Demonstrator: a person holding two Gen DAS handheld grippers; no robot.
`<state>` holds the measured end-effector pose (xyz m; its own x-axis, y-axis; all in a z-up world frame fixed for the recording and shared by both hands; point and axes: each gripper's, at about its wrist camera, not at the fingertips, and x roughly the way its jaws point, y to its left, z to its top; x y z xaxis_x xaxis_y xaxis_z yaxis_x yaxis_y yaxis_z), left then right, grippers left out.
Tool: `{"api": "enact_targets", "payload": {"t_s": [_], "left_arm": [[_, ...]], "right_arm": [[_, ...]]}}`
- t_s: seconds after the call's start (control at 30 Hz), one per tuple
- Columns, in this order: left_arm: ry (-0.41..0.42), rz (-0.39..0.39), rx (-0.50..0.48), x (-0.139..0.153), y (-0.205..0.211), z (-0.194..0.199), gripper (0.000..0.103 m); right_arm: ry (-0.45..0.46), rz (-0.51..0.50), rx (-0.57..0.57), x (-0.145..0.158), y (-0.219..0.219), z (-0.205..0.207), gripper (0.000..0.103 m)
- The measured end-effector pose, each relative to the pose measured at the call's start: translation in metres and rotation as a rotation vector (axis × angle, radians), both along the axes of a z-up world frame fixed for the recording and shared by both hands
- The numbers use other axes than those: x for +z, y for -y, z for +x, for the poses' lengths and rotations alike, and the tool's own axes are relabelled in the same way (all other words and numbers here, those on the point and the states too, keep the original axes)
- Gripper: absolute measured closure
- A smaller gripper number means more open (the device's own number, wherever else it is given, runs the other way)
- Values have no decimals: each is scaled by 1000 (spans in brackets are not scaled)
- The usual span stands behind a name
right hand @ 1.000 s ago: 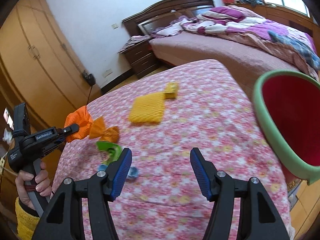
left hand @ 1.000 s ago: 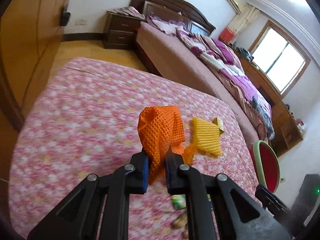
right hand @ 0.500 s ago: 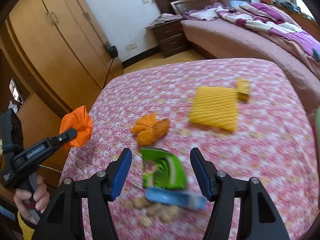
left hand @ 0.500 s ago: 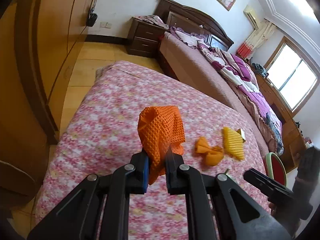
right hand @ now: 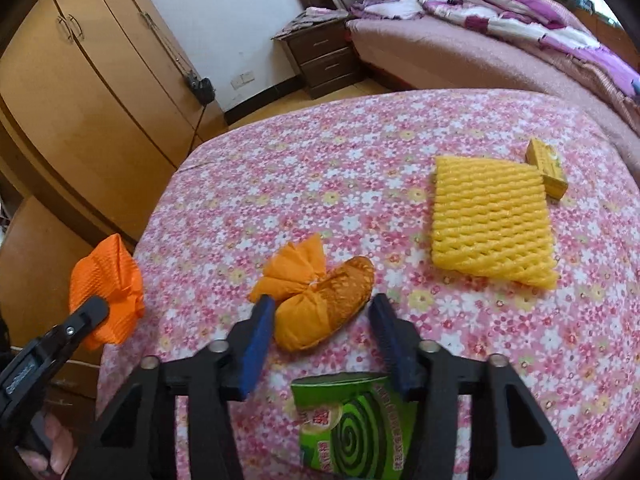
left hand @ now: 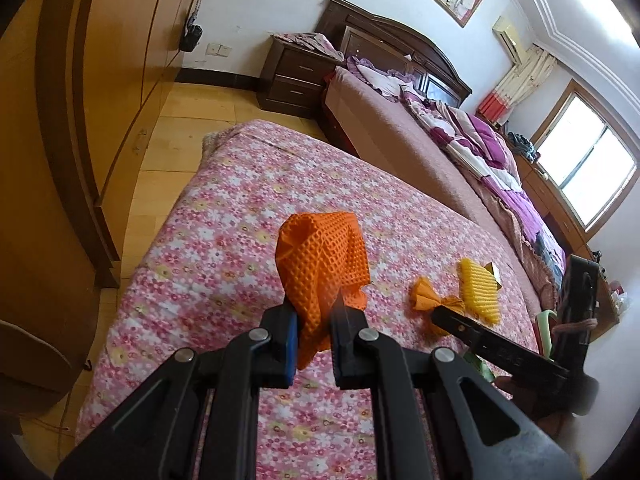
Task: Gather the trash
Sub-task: 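Grasp the orange mesh net with the left gripper while the right grasps the orange cloth bundle, then carry both orange items over the red bucket and open both grippers to drop them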
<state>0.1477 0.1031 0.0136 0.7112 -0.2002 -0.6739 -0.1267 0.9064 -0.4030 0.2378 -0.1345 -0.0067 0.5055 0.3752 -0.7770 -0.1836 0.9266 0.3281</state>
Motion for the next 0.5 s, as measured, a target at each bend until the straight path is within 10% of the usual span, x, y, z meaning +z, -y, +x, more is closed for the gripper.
{"api": "enact_targets", "payload": {"t_s": [0.5], "left_arm": [[41, 9, -46, 21, 31, -22, 91]], "right_arm": [[124, 67, 22, 39, 23, -43, 75]]}}
